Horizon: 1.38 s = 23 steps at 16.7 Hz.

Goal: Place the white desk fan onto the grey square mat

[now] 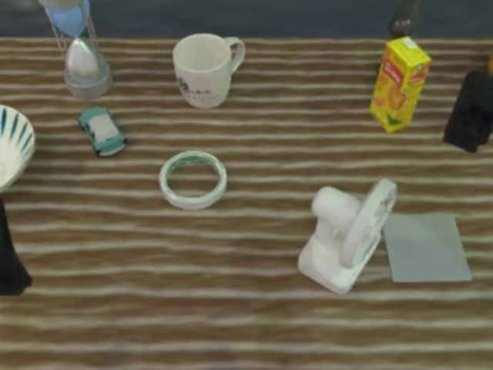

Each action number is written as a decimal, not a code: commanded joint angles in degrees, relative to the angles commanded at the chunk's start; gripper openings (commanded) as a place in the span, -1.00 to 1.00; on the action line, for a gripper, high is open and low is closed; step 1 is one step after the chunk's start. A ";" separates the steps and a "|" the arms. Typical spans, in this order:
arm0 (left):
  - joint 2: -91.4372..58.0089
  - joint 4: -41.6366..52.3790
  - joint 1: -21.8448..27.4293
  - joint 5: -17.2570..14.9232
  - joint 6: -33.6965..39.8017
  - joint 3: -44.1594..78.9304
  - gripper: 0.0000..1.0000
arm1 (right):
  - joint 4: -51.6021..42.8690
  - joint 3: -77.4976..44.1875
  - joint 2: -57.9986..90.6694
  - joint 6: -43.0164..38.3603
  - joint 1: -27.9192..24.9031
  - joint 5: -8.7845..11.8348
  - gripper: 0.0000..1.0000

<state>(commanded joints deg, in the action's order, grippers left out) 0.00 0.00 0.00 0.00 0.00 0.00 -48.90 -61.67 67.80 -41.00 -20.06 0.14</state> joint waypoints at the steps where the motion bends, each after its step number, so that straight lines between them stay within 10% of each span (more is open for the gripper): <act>1: 0.00 0.00 0.00 0.00 0.00 0.00 1.00 | -3.71 -5.16 5.68 -3.26 -1.55 0.00 1.00; 11: 0.00 0.00 0.00 0.00 0.00 0.00 1.00 | -29.77 -37.00 41.42 -25.11 -11.64 -0.21 1.00; 23: 0.00 0.00 0.00 0.00 0.00 0.00 1.00 | -22.50 -30.33 42.70 -25.78 -11.89 -0.22 1.00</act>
<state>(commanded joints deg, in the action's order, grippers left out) 0.00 0.00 0.00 0.00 0.00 0.00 -71.40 -92.00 110.50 -66.78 -31.95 -0.09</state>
